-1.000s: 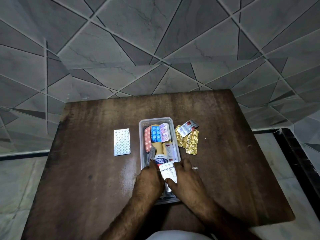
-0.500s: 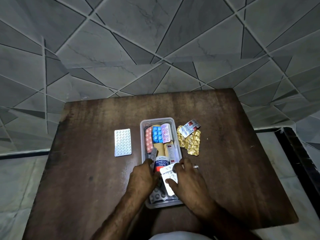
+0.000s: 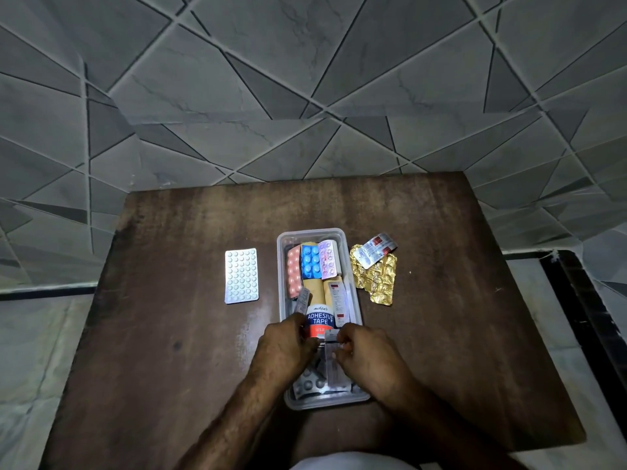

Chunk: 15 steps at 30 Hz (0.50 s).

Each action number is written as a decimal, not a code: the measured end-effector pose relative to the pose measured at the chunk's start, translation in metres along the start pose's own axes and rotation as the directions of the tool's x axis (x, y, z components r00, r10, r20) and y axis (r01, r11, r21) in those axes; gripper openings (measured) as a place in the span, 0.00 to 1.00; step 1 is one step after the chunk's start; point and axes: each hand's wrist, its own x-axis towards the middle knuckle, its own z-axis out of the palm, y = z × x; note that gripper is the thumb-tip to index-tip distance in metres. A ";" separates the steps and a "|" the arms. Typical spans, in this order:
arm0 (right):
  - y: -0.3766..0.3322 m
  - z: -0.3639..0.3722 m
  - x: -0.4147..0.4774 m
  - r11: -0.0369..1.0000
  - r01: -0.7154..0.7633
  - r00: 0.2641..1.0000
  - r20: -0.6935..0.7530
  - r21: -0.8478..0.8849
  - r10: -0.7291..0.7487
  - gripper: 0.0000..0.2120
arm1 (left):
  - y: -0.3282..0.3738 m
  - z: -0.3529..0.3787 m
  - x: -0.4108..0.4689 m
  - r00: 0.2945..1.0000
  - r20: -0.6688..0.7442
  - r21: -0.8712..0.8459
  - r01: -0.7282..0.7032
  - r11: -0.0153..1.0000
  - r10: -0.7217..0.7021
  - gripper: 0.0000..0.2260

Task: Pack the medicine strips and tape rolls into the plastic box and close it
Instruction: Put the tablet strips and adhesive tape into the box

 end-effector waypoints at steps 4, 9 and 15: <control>0.000 0.002 0.001 1.000 -0.007 1.000 -0.010 0.004 0.007 0.13 | -0.003 -0.001 0.002 1.000 -0.008 -0.004 -0.012 1.000 0.012 0.17; 0.002 -0.013 0.010 0.998 -0.014 0.998 -0.059 0.063 0.017 0.10 | -0.010 -0.009 0.012 0.999 -0.048 -0.068 -0.015 0.998 0.012 0.13; 0.016 -0.046 0.062 0.920 -0.113 0.961 -0.195 0.375 0.198 0.03 | -0.027 -0.037 0.049 0.937 -0.322 -0.318 0.027 0.948 -0.135 0.05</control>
